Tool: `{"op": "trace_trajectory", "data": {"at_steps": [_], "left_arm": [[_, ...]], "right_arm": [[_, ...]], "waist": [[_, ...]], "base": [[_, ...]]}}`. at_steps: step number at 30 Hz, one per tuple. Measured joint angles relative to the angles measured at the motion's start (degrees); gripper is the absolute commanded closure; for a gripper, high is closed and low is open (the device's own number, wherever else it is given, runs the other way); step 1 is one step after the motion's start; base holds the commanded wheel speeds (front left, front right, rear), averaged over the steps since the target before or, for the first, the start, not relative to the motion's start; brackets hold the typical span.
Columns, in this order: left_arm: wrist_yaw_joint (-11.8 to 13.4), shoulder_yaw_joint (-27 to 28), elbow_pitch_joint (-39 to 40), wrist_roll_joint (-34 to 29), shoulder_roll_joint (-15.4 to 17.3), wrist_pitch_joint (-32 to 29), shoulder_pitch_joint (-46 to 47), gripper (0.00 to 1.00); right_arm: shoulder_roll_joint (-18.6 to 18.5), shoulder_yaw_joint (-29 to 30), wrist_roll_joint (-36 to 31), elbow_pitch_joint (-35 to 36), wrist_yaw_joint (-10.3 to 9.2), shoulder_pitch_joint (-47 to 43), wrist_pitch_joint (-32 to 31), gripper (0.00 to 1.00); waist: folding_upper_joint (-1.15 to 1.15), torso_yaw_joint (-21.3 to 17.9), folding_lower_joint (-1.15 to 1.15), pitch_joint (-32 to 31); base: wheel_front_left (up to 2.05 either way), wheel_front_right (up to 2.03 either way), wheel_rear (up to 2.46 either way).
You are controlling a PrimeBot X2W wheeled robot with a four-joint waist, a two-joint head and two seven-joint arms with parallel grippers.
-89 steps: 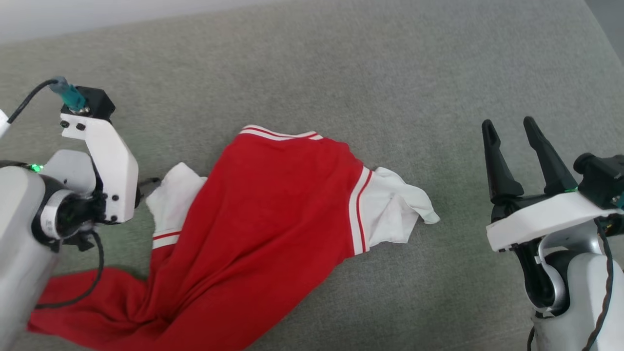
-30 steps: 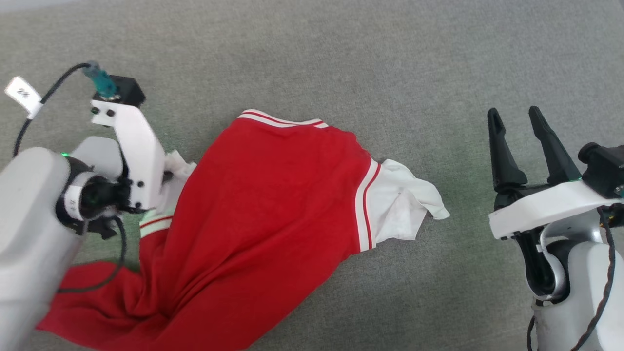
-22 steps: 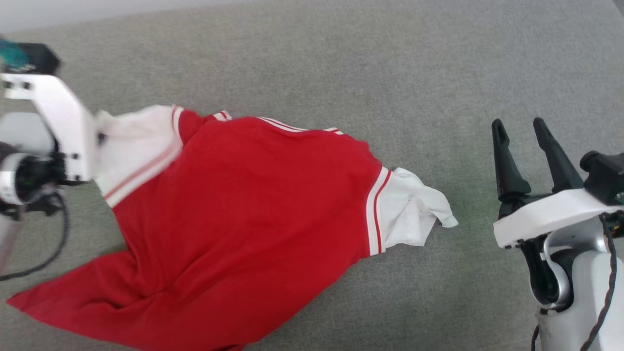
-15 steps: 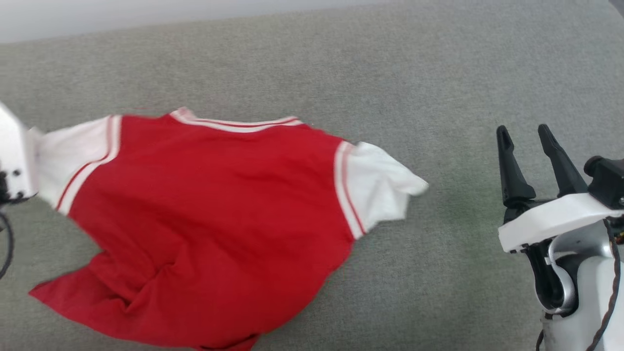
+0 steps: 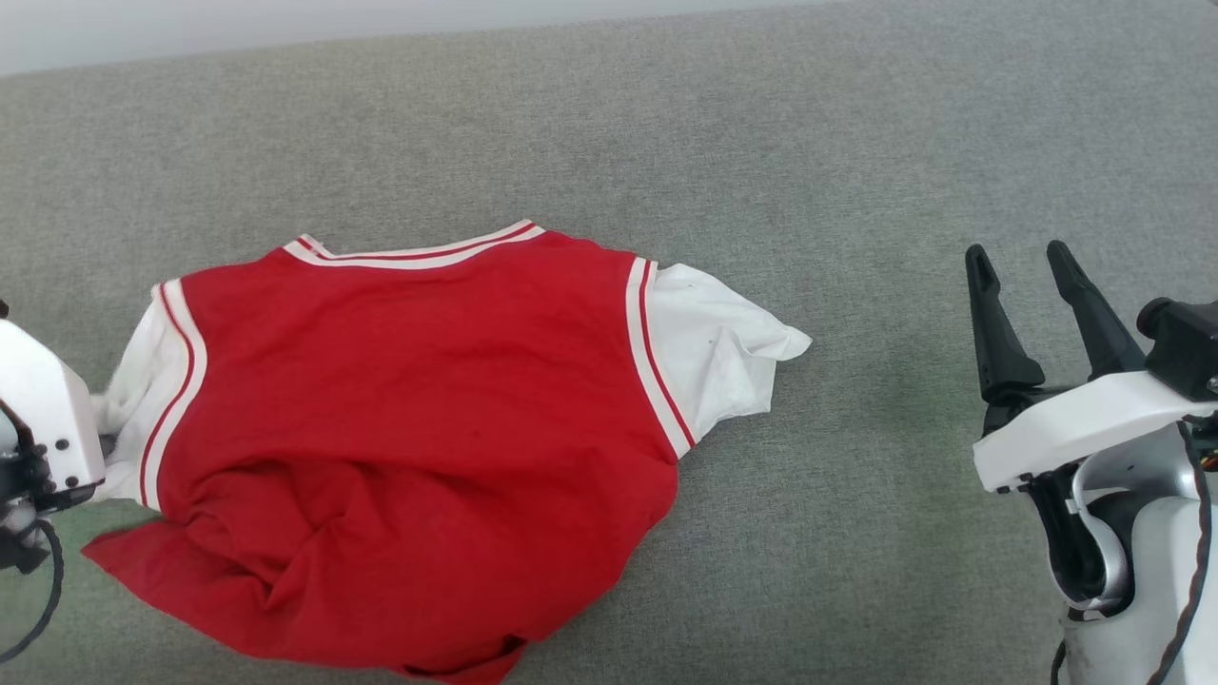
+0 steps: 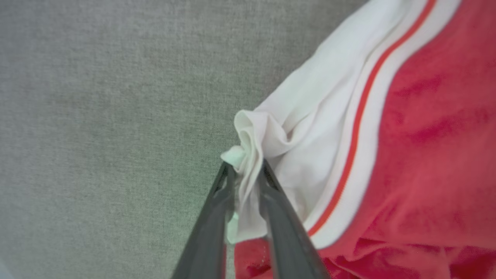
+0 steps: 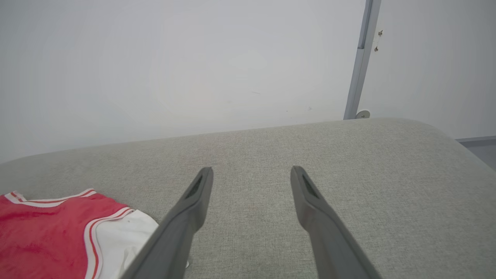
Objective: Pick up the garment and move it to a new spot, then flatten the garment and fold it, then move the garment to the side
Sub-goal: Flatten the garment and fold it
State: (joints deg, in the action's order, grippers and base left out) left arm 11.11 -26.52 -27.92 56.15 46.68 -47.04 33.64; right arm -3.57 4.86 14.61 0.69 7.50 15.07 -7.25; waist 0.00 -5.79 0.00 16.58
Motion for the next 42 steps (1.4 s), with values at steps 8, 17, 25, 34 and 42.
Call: {"op": "trace_trajectory", "data": {"at_steps": [8, 17, 25, 34, 42], "left_arm": [[-2.29, -2.89, 0.76, -3.36, 1.15, -2.01, 4.47, 0.0], [-3.65, -5.01, -4.14, -6.37, 1.55, -1.86, 7.61, 0.0], [-5.16, -3.74, -8.76, -3.56, -2.0, 0.22, 7.84, 1.0], [-7.02, -4.72, -10.73, -3.63, -5.76, 2.18, 9.88, 1.0], [-8.87, -5.98, -11.69, -4.28, -8.46, 3.79, 12.87, 1.0]], "right_arm": [[-0.83, -0.14, 0.11, 1.16, -0.01, 0.53, -1.05, 0.0], [-1.88, -0.81, 0.65, 3.16, -0.01, 0.88, -3.31, 0.0], [-4.53, -5.57, 4.49, 3.89, -0.01, 0.63, -11.54, 0.0], [-7.22, -10.94, 9.02, 5.78, -0.01, 0.93, -28.46, 0.0], [-9.21, -14.34, 7.01, 1.48, -0.01, 7.56, -38.85, 0.0]], "waist": [[0.0, 0.53, 0.0, 0.64], [0.0, 0.38, 0.0, 3.24], [0.01, 1.23, 0.0, 4.3], [0.01, 3.14, 0.0, 4.29], [0.0, 5.6, 0.0, 5.23]], "base": [[0.0, 0.0, 0.0], [0.0, 0.0, 0.0], [0.0, 0.0, 0.0], [0.0, 0.0, 0.0], [0.0, 0.0, 0.0]]}}
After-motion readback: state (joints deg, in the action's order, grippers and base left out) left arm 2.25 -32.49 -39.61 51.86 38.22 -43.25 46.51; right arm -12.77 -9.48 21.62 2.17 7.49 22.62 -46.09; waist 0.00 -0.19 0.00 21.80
